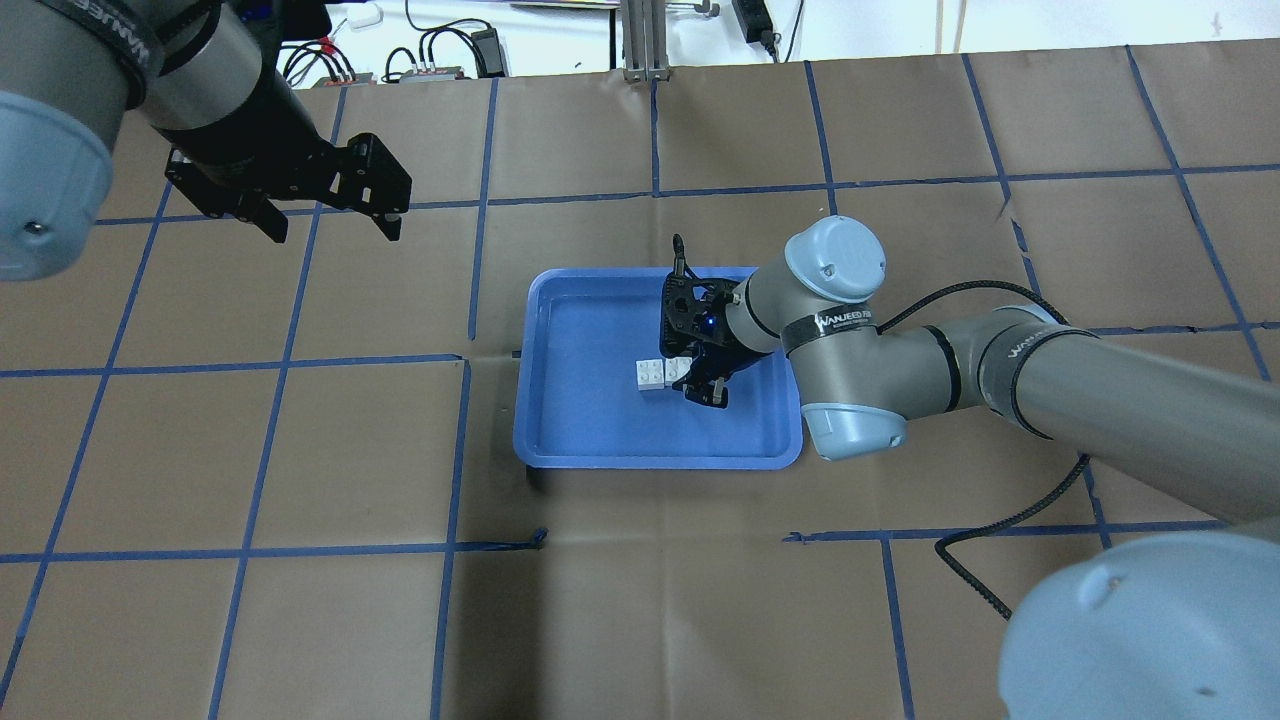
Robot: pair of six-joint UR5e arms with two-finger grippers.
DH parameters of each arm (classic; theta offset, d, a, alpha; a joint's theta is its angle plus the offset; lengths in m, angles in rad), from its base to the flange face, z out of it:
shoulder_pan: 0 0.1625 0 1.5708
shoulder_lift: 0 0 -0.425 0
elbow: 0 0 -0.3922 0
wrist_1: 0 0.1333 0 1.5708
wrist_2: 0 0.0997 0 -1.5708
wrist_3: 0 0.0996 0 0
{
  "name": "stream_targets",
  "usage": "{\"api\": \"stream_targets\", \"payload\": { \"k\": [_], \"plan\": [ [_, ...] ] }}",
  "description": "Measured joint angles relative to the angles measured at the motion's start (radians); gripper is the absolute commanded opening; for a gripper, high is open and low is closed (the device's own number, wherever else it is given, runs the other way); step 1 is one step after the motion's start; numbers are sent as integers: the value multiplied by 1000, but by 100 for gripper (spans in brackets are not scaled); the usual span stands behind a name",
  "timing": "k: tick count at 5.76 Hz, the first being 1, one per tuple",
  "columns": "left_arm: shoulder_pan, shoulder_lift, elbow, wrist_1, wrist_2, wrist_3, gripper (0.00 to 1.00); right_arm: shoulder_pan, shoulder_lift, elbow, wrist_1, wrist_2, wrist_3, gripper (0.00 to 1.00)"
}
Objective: Assemble white blocks and place on blue tray
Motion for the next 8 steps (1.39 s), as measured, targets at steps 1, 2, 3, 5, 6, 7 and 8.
{"api": "stream_targets", "payload": {
  "k": [1, 2, 3, 5, 6, 7, 8],
  "plan": [
    [1, 0, 0, 0, 0, 0, 99, 1, 0, 0, 0, 0, -3, 22],
    [1, 1, 1, 0, 0, 0, 99, 2, 0, 0, 0, 0, -8, 22],
    [2, 1, 2, 0, 0, 0, 99, 6, 0, 0, 0, 0, -11, 22],
    [2, 1, 4, 0, 1, 0, 99, 12, 2, 0, -2, 0, -13, 22],
    [2, 1, 5, 0, 1, 0, 99, 12, 4, 0, -2, 0, -13, 23],
    [2, 1, 5, 0, 0, 0, 99, 13, 6, 0, -2, 0, -11, 25],
    [2, 1, 5, 0, 0, 0, 99, 13, 8, 0, -1, 0, -10, 39]
  ]
}}
